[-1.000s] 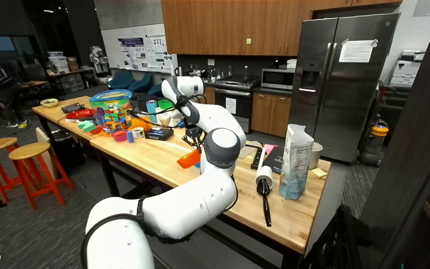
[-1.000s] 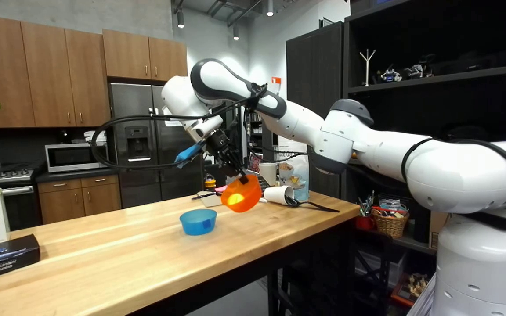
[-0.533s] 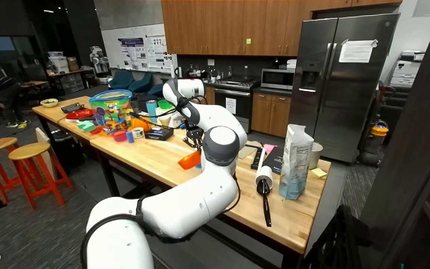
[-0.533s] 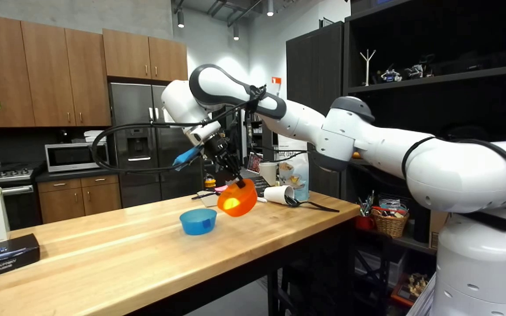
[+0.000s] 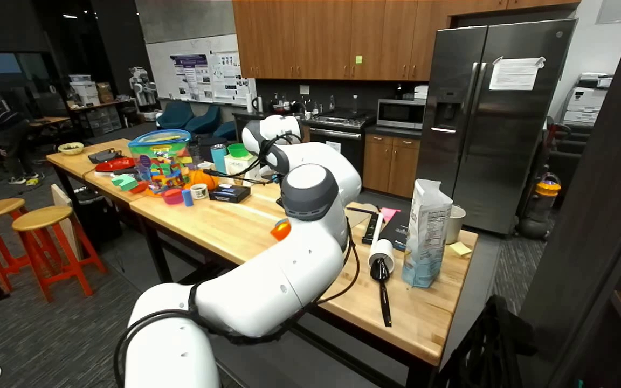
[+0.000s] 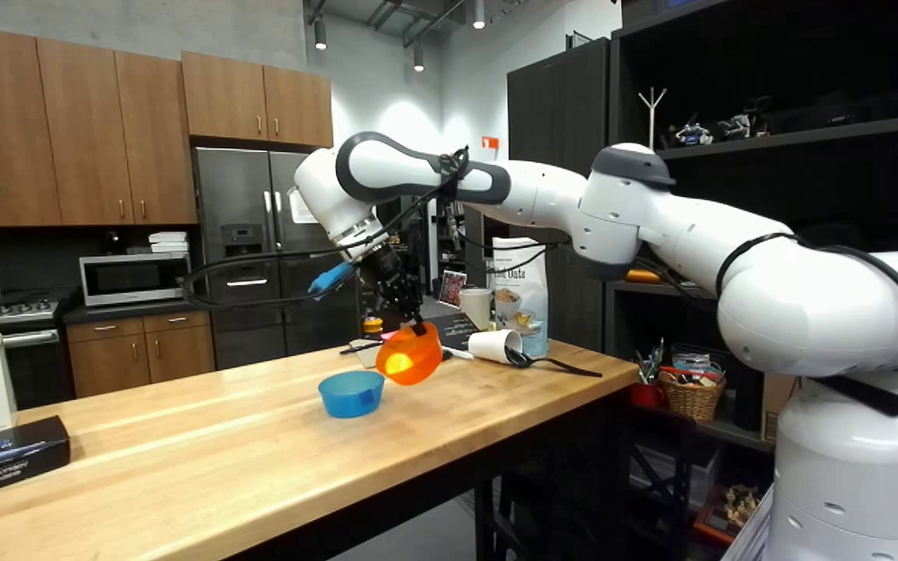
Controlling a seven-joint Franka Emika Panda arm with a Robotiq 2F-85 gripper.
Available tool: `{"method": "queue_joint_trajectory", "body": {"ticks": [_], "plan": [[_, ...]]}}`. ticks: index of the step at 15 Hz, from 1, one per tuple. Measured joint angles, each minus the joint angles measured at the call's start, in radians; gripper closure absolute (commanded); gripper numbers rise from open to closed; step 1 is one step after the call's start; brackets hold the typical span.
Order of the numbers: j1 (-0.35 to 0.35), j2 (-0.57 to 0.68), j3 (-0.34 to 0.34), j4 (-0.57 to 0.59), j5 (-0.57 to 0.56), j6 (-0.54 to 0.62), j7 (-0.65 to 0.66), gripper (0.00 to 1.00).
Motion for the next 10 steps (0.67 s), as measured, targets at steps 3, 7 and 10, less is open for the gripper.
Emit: {"method": "queue_joint_trajectory", "body": {"ticks": [3, 7, 10], "plan": [[0.008, -0.062, -0.02, 0.046, 0.005, 0.02, -0.006, 0.99], [0.039, -0.072, 0.007, 0.063, -0.064, 0.008, -0.005, 0.99], [0.088, -0.068, 0.004, 0.054, -0.124, 0.005, -0.005, 0.99]]}}
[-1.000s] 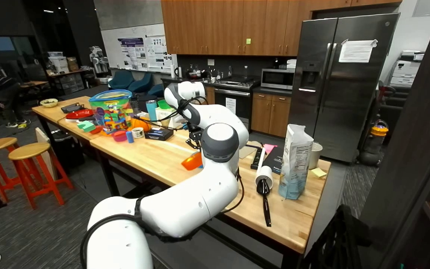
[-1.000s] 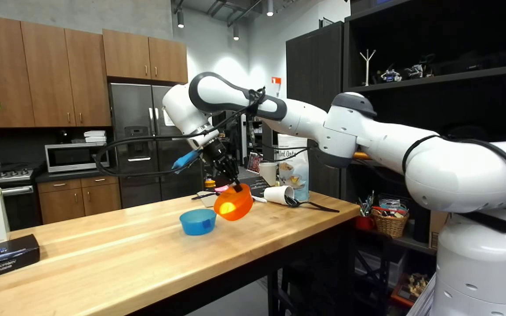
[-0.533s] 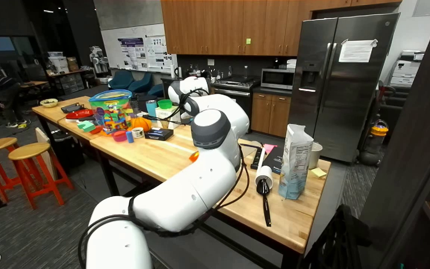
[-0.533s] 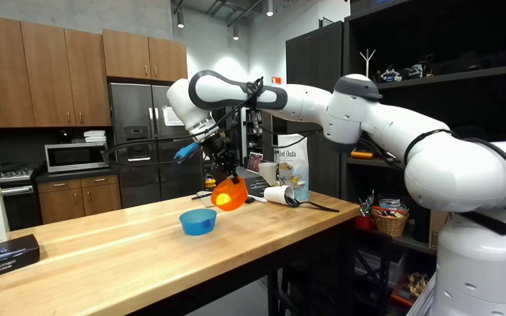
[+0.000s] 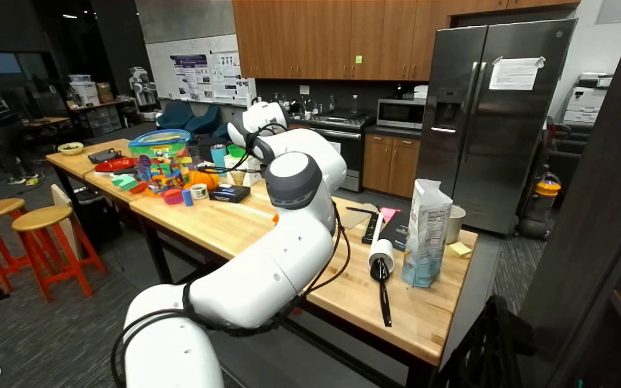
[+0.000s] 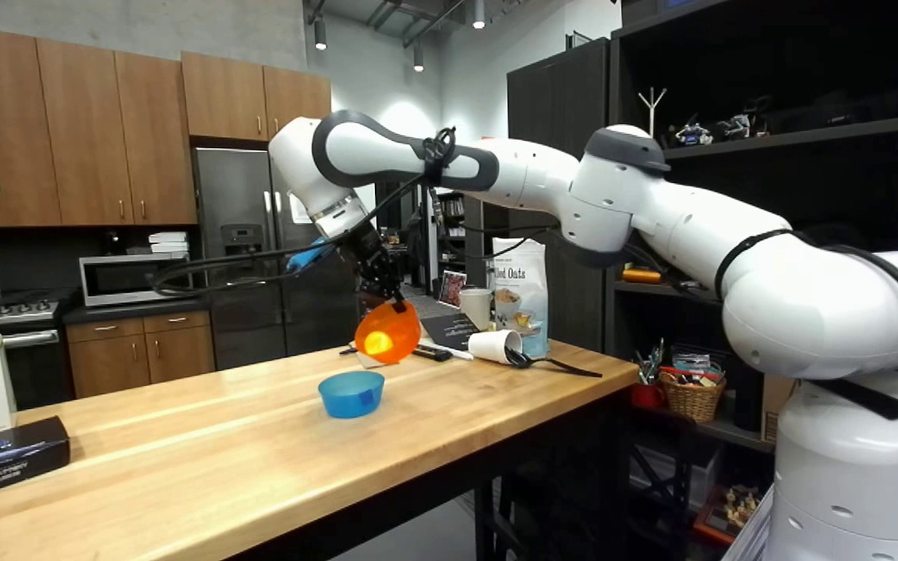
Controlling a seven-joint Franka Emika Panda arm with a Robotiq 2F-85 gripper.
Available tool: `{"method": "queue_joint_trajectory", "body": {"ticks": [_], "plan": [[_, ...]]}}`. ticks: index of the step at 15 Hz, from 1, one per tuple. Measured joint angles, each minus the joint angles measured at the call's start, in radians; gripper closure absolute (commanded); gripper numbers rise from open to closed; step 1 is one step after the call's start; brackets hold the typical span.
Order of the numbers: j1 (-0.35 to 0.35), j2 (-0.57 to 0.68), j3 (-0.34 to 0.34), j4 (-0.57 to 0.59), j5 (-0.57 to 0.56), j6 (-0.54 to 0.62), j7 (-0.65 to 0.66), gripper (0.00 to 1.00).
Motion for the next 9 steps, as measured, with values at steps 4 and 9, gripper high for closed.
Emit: {"method": "queue_joint_trajectory", "body": {"ticks": [4, 9], "plan": [[0.07, 0.009, -0.029, -0.036, -0.087, -0.001, 0.0, 0.99], [0.108, -0.043, -0.153, -0.062, -0.109, 0.066, -0.002, 0.99]]}}
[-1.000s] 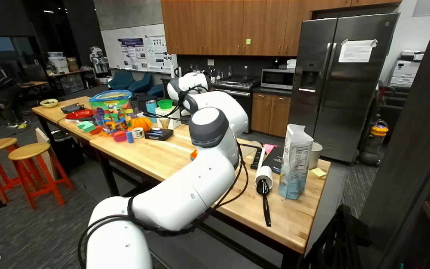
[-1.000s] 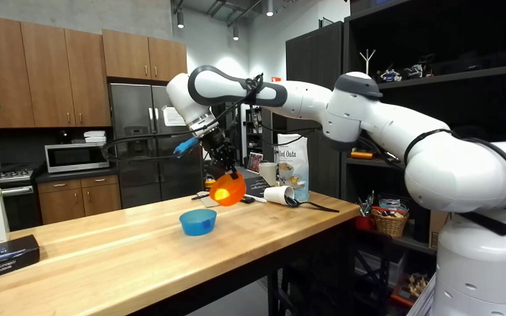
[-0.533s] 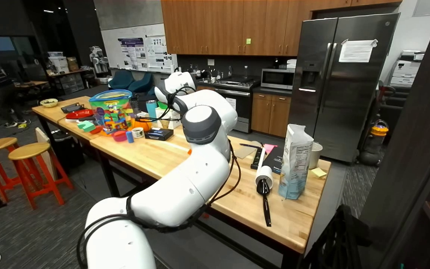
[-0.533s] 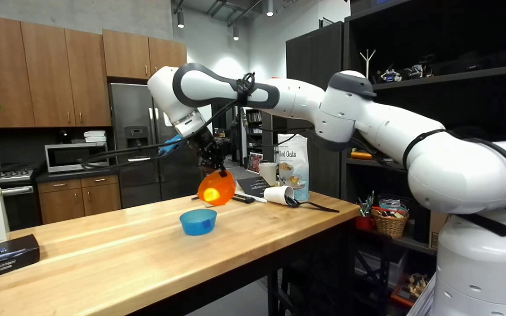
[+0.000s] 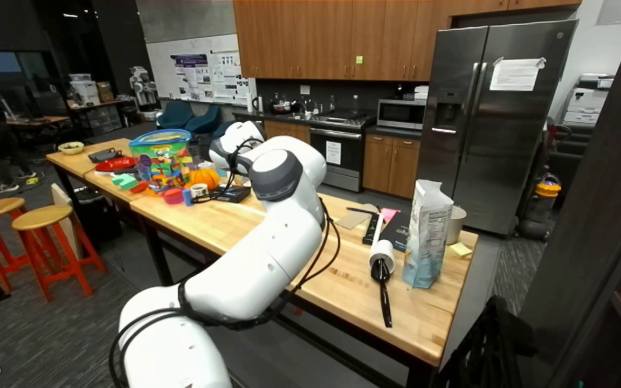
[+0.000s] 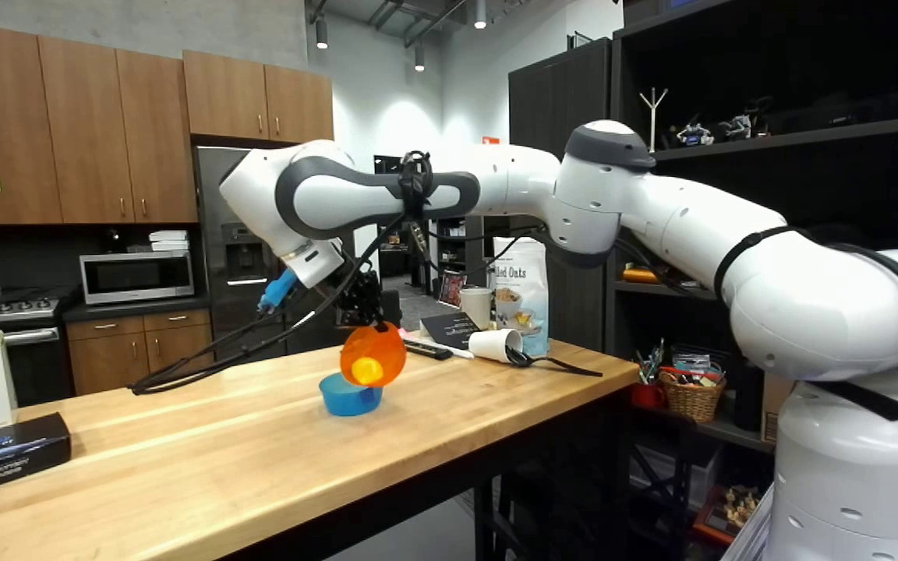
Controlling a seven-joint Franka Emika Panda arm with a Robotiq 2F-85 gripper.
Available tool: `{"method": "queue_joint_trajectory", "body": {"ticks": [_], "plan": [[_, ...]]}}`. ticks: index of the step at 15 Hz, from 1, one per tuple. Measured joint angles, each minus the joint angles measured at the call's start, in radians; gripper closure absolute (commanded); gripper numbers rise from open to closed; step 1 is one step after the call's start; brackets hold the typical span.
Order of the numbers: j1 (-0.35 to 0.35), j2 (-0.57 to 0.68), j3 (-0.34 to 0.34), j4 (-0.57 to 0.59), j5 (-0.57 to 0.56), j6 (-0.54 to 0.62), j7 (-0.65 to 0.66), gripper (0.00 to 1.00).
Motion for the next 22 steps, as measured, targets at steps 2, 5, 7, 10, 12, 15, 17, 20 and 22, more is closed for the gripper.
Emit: {"method": "queue_joint_trajectory", "body": {"ticks": [2, 5, 7, 10, 12, 15, 17, 20, 22], "plan": [[0.006, -0.046, -0.07, -0.002, 0.038, 0.059, 0.002, 0.99], [0.011, -0.08, -0.107, -0.011, 0.019, 0.089, 0.002, 0.99], [0.017, -0.129, -0.163, -0.016, 0.036, 0.138, 0.001, 0.99], [0.027, -0.164, -0.195, -0.026, 0.017, 0.17, 0.001, 0.99], [0.036, -0.184, -0.219, -0.033, 0.013, 0.192, 0.001, 0.99], [0.067, -0.233, -0.288, -0.054, -0.002, 0.223, 0.0, 0.99], [0.107, -0.275, -0.363, -0.064, 0.061, 0.271, 0.003, 0.96], [0.137, -0.317, -0.43, -0.06, 0.106, 0.313, 0.003, 0.96], [0.137, -0.32, -0.431, -0.055, 0.109, 0.314, 0.002, 0.99]]}}
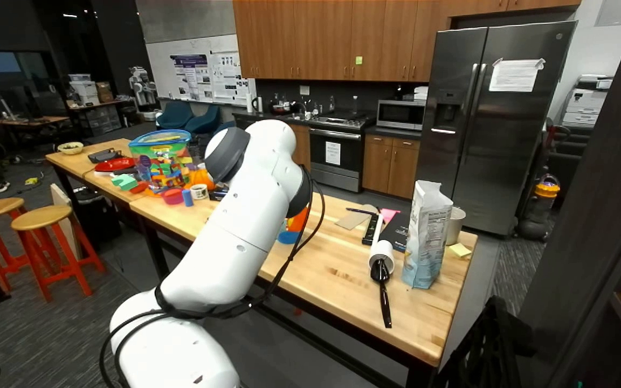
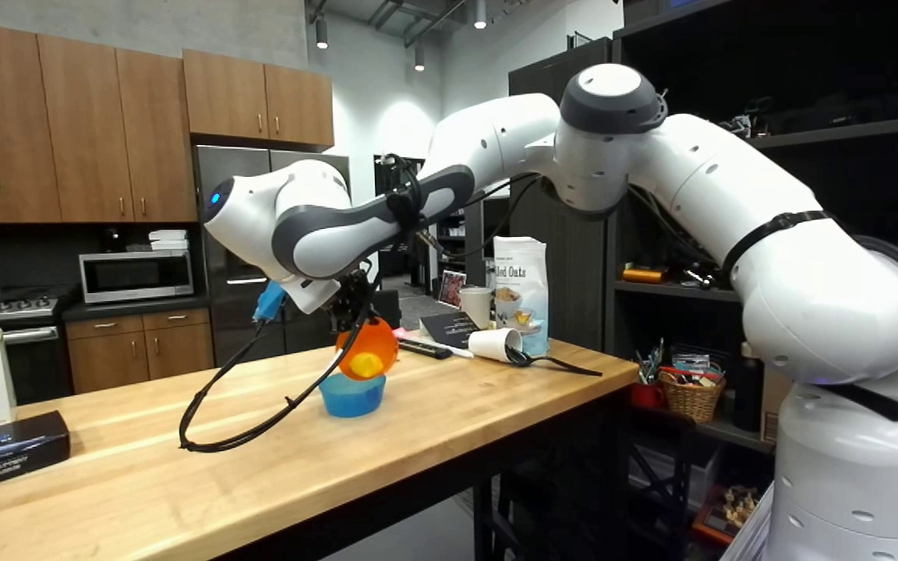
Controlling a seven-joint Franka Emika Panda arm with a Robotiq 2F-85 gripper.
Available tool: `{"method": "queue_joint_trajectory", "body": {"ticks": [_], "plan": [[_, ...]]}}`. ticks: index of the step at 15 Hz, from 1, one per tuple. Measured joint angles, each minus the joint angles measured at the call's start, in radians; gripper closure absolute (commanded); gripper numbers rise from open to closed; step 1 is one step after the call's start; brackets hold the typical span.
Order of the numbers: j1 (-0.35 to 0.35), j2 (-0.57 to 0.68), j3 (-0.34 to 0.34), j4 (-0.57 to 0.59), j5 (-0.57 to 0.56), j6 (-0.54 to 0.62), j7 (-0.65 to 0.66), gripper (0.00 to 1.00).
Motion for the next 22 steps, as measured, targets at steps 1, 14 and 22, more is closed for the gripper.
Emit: {"method": "queue_joint_trajectory", "body": {"ticks": [1, 14, 22], "plan": [[-0.001, -0.001, -0.001, 0.002, 0.001, 0.0, 0.0, 0.99], [0.461, -0.131, -0.518, -0.067, -0.129, 0.201, -0.002, 0.99], [0.659, -0.152, -0.755, -0.076, -0.04, 0.086, -0.001, 0.96]]}}
